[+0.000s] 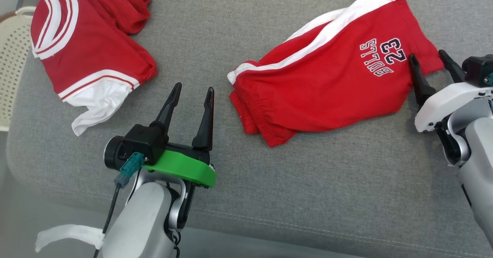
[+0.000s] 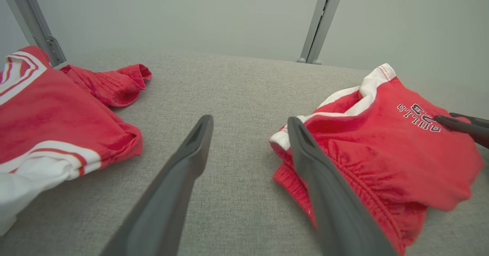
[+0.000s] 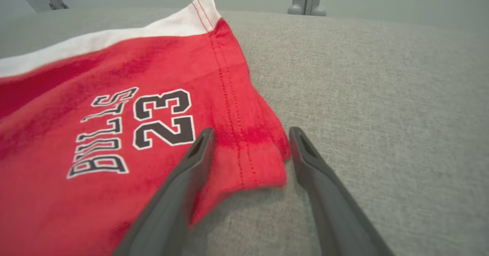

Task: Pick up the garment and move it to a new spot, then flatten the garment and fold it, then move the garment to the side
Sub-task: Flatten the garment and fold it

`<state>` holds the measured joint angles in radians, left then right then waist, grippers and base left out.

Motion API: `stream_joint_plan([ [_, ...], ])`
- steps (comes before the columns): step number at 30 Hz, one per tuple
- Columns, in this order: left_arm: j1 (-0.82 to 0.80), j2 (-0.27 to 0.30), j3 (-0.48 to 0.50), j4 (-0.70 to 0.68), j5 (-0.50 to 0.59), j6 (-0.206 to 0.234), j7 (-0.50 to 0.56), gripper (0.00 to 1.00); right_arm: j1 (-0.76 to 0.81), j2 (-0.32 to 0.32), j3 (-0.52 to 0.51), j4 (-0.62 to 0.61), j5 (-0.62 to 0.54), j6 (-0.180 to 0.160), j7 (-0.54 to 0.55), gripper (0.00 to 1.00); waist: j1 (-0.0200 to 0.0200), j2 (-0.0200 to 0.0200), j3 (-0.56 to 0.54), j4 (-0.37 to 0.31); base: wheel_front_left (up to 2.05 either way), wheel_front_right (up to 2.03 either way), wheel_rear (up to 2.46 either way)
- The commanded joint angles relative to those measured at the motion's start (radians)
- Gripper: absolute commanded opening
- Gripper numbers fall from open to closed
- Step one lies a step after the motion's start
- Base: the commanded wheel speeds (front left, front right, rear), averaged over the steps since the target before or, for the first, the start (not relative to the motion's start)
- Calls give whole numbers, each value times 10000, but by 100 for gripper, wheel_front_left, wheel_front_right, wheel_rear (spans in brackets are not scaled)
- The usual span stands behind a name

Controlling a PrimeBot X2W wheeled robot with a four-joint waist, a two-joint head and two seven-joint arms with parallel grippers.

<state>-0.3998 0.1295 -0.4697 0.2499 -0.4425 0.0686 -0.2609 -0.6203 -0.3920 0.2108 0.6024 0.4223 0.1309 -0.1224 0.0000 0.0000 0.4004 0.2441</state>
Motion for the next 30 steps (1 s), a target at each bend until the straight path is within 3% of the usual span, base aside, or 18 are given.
stream_joint_plan([
  [1, -178, -98, 48, 36, 101, -99, -26, 100, -282, -122, 122, 282, 122, -3, -28, 100, 0, 0, 524, 462, 0, 0, 0],
  [8, -315, -320, 247, 185, 381, -319, -26, 100, -776, -57, 787, 1545, 651, -3, 19, 100, 0, 0, 614, 492, 0, 0, 0],
  [9, -311, -339, 283, 201, 439, -326, -26, 100, -842, -50, 924, 1633, 712, -2, -2, 83, 0, 0, 607, 483, 0, 0, 0],
  [10, -301, -356, 322, 222, 475, -346, -26, 100, -846, 14, 1057, 1690, 874, 0, 7, 32, 0, 0, 594, 473, 0, 0, 0],
  [11, -288, -364, 364, 228, 485, -355, -26, 100, -834, 52, 1164, 1749, 982, 1, 51, 0, 0, 0, 579, 453, 0, 0, 0],
  [19, -87, -426, 690, 280, 654, -415, -26, 100, -464, 195, 1590, 1599, 1734, -2, -345, 0, 0, 0, 383, 133, 0, 0, 0],
  [30, 260, -124, 1010, 275, 903, -437, -27, 100, 1273, 667, 537, 161, 2814, -11, -1282, 0, 0, 0, -135, -1220, 0, 0, 0],
])
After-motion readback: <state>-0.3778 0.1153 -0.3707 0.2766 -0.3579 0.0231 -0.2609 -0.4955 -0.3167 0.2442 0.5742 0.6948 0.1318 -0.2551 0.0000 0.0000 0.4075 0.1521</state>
